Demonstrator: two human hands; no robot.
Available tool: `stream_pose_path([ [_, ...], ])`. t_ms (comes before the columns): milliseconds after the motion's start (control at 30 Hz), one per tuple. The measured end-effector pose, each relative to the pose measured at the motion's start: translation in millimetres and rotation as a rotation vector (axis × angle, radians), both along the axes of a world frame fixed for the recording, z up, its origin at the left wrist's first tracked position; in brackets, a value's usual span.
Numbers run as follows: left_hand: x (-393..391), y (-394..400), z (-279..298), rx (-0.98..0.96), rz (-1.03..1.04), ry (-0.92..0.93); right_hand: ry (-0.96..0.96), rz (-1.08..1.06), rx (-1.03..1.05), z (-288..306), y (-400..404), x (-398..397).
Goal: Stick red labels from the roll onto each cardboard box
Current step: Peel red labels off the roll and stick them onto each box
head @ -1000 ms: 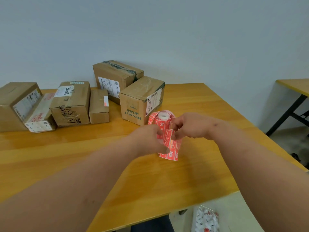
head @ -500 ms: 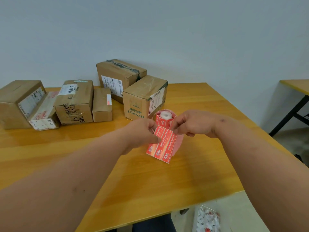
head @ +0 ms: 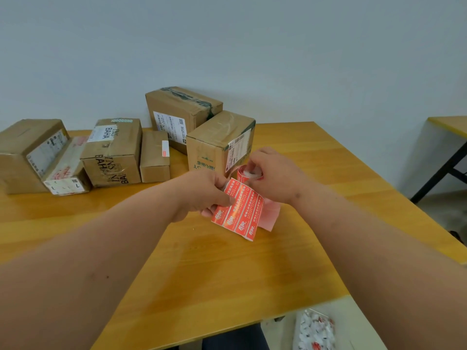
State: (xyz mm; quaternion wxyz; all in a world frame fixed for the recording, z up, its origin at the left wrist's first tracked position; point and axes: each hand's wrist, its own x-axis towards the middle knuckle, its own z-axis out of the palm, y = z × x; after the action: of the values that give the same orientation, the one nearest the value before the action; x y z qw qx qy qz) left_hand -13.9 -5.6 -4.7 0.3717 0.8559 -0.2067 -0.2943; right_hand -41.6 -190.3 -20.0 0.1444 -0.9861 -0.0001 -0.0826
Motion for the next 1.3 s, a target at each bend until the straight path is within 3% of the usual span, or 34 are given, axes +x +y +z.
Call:
stream_pose_path([
  [400,17,14,25,-0.125,0.159,-0.068,0.071,-0.069,0.022,1,5,3],
  [767,13,18,51,-0.023,0.046,-0.192,0.173,-0.061,-0.039,10,6,6],
  [900,15,21,62,0.095,0.095,-0.374,0.178,-0.077,-0.018,9,5,6],
  [1033,19,20,64,0.076,0.195,-0.502,0.179,-0.077,-0.008,8,3,6],
  [1167,17,18,60,-0.063,0.247,-0.323,0.156,-0.086,0.015,4,1,6],
  [1300,19,25,48,-0.043,0.181,-0.182,0.106,-0.075,0.032,7,-1,5],
])
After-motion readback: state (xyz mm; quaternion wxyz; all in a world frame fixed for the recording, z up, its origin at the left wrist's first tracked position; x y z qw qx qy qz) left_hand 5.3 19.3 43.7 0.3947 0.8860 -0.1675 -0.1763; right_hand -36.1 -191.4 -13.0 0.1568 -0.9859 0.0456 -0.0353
